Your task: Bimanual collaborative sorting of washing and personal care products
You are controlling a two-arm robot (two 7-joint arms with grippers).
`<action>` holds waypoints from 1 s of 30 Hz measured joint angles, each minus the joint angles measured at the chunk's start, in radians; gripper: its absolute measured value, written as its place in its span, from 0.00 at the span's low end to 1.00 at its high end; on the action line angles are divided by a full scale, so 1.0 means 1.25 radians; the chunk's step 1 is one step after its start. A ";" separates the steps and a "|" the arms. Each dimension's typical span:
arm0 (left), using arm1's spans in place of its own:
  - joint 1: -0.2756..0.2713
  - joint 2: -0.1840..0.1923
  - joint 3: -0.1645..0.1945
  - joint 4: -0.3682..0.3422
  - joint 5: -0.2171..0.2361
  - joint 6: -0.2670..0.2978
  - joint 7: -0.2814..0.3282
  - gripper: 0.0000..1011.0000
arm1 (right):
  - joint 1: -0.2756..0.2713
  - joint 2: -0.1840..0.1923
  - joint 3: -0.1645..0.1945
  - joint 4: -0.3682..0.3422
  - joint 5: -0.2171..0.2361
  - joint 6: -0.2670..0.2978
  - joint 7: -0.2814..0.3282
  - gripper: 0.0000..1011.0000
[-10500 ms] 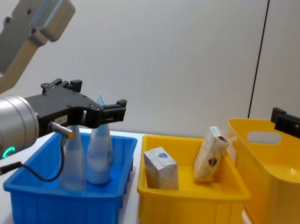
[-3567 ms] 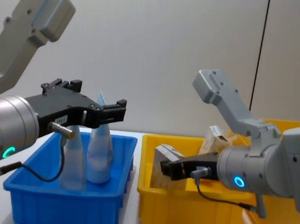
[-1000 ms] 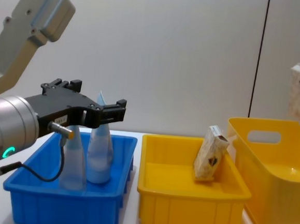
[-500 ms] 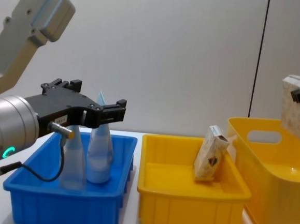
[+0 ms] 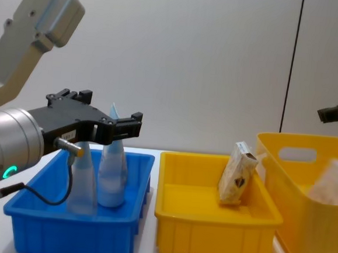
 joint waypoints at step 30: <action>0.009 -0.042 -0.016 0.027 0.005 0.012 0.050 0.99 | 0.003 -0.004 -0.002 0.007 -0.002 0.001 -0.001 0.99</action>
